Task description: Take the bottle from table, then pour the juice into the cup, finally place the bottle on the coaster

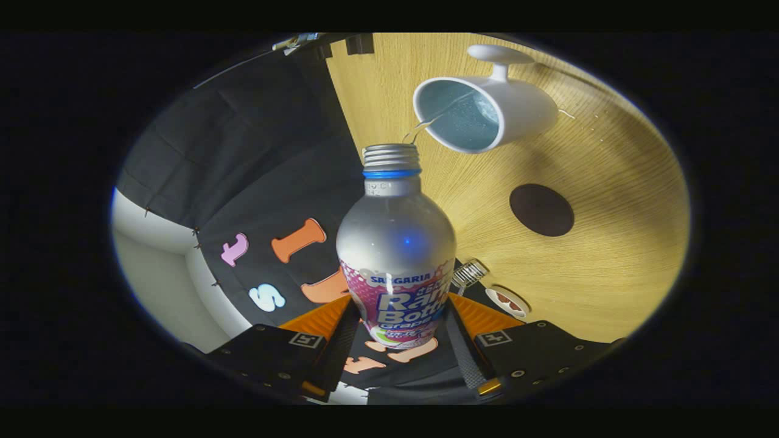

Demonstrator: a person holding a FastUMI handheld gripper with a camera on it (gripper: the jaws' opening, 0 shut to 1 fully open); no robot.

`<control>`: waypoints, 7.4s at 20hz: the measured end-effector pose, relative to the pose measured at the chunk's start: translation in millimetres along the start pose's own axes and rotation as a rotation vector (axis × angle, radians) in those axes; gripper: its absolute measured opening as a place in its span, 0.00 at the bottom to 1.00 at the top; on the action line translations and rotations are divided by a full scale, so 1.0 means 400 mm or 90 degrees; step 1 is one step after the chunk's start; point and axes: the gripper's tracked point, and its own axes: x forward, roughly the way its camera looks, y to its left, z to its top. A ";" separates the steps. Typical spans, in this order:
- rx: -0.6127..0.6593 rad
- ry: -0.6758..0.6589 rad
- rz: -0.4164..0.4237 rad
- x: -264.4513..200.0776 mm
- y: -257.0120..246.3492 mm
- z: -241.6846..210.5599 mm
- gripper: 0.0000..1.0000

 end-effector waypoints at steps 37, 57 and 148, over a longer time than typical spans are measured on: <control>0.124 -0.022 0.042 -0.014 0.035 0.028 0.76; 0.197 -0.027 0.079 -0.024 0.068 0.046 0.76; -1.293 -0.189 -0.250 -0.001 -0.280 0.117 0.97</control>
